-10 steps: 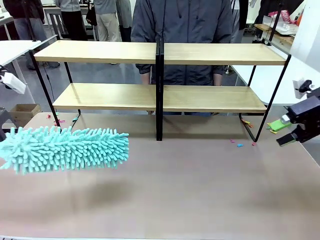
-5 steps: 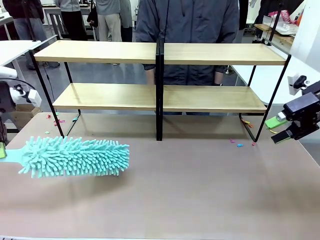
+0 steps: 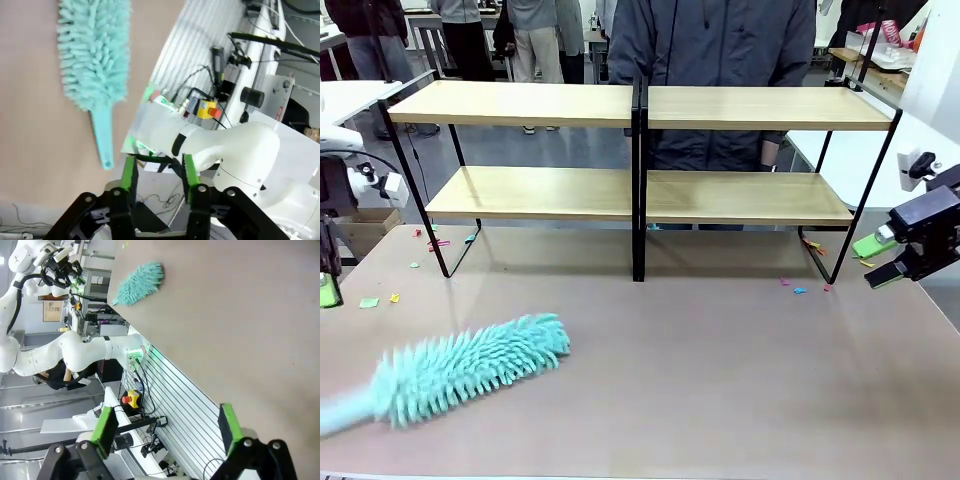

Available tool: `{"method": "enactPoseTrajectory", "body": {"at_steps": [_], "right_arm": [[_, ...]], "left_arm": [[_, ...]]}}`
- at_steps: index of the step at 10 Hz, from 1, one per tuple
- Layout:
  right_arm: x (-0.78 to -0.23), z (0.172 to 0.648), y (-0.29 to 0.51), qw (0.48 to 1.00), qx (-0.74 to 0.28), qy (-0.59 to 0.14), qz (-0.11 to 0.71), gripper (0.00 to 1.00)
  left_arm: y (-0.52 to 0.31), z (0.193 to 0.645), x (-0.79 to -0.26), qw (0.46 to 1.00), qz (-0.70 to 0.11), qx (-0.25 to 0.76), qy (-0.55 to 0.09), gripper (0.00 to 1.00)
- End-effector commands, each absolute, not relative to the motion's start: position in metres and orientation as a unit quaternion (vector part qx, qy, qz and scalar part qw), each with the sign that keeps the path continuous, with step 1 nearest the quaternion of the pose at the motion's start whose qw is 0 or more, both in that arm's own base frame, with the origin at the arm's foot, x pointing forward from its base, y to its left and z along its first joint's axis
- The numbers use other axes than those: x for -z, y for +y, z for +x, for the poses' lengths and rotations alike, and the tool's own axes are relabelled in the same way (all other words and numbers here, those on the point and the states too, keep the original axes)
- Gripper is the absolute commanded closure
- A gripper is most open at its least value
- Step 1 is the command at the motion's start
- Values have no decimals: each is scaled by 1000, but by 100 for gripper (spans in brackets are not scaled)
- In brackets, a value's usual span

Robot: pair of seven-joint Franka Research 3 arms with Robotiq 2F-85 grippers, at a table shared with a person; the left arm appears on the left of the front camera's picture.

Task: Clean the shelves.
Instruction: Place the Duster on the table.

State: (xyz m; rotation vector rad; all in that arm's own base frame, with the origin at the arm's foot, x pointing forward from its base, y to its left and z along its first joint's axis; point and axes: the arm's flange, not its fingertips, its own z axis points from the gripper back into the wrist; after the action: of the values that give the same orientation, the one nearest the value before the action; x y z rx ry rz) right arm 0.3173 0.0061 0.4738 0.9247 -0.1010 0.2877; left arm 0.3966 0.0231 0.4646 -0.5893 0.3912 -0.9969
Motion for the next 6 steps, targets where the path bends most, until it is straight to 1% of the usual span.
{"method": "enactPoseTrajectory", "body": {"at_steps": [1,2,3,5,6], "right_arm": [[-474,321,6,877,-150,-58,453,0],[-474,321,6,877,-150,-58,453,0],[-474,321,6,877,-150,-58,453,0],[-474,321,6,877,-150,-58,453,0],[-474,317,7,884,-139,-48,443,0]], "left_arm": [[25,391,-483,869,-238,425,83,0],[31,389,-498,890,-238,388,0,0],[37,383,-513,890,-271,363,-57,0],[34,366,-524,862,-354,359,-52,0],[30,358,-527,832,-430,349,-44,0]]}}
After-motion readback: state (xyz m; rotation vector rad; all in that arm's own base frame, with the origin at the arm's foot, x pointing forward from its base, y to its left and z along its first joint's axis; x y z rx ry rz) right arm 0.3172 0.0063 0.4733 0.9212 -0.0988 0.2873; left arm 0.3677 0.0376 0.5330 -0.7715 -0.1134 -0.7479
